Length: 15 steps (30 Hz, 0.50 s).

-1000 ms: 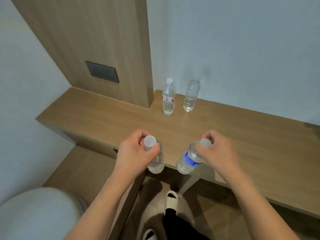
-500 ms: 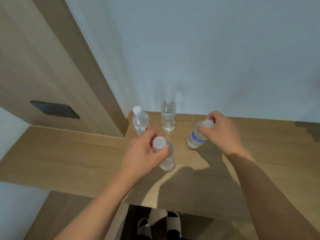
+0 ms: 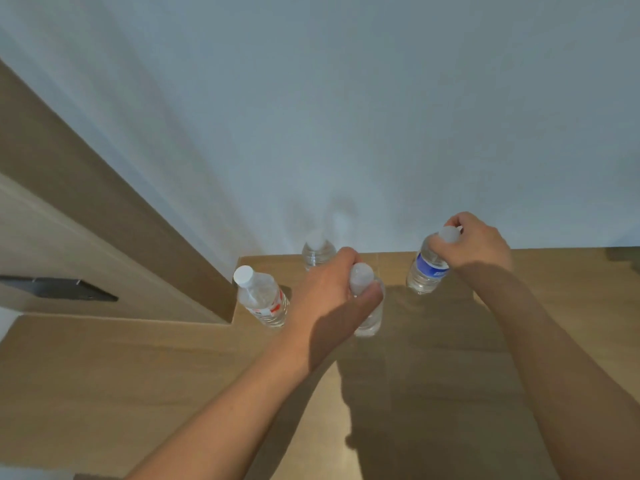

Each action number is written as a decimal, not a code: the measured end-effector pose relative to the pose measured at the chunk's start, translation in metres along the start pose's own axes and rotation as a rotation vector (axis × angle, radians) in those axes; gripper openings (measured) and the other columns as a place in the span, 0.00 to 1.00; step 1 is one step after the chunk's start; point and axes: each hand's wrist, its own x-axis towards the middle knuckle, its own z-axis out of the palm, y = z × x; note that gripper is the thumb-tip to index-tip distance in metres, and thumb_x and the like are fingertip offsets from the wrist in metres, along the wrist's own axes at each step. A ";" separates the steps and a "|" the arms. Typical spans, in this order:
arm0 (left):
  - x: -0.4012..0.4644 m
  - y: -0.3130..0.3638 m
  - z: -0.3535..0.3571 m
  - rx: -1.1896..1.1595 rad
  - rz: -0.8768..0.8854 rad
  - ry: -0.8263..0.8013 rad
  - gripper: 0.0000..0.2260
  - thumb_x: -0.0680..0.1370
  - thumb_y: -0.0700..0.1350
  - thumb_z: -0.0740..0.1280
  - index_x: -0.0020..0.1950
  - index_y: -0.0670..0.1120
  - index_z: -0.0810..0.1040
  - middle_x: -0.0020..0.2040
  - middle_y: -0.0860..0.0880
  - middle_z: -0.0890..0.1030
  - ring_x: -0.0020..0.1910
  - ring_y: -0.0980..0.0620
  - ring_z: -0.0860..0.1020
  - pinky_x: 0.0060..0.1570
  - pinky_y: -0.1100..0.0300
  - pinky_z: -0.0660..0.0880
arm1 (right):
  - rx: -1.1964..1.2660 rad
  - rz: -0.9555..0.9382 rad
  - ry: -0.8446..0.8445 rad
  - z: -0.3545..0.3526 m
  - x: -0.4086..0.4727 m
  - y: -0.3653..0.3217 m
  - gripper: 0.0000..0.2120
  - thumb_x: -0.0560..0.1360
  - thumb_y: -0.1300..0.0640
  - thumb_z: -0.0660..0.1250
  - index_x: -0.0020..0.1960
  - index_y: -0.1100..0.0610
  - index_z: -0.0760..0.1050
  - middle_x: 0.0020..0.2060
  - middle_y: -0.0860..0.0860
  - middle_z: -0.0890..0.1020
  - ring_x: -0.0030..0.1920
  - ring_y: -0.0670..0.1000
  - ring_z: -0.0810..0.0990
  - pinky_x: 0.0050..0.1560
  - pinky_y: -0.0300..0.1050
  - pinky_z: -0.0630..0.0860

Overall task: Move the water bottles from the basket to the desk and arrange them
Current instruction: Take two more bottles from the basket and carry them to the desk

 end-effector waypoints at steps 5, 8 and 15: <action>0.044 0.010 0.015 0.142 0.018 -0.022 0.10 0.77 0.54 0.63 0.53 0.50 0.71 0.39 0.53 0.79 0.39 0.49 0.77 0.38 0.52 0.73 | 0.139 -0.006 0.007 0.006 0.006 0.008 0.12 0.71 0.47 0.68 0.52 0.49 0.73 0.43 0.49 0.80 0.45 0.55 0.80 0.45 0.50 0.77; 0.064 0.014 0.024 0.197 0.009 -0.031 0.09 0.78 0.52 0.62 0.52 0.47 0.70 0.38 0.52 0.76 0.38 0.47 0.74 0.35 0.53 0.67 | 0.214 -0.021 0.010 0.014 0.007 0.009 0.09 0.71 0.49 0.67 0.50 0.49 0.75 0.42 0.47 0.81 0.45 0.53 0.80 0.46 0.50 0.78; 0.094 0.007 0.045 0.214 -0.027 -0.051 0.10 0.78 0.49 0.60 0.52 0.43 0.69 0.39 0.45 0.77 0.39 0.41 0.75 0.39 0.48 0.74 | 0.318 0.011 0.065 0.027 0.014 0.012 0.07 0.71 0.52 0.67 0.48 0.51 0.77 0.42 0.49 0.82 0.46 0.55 0.80 0.49 0.52 0.79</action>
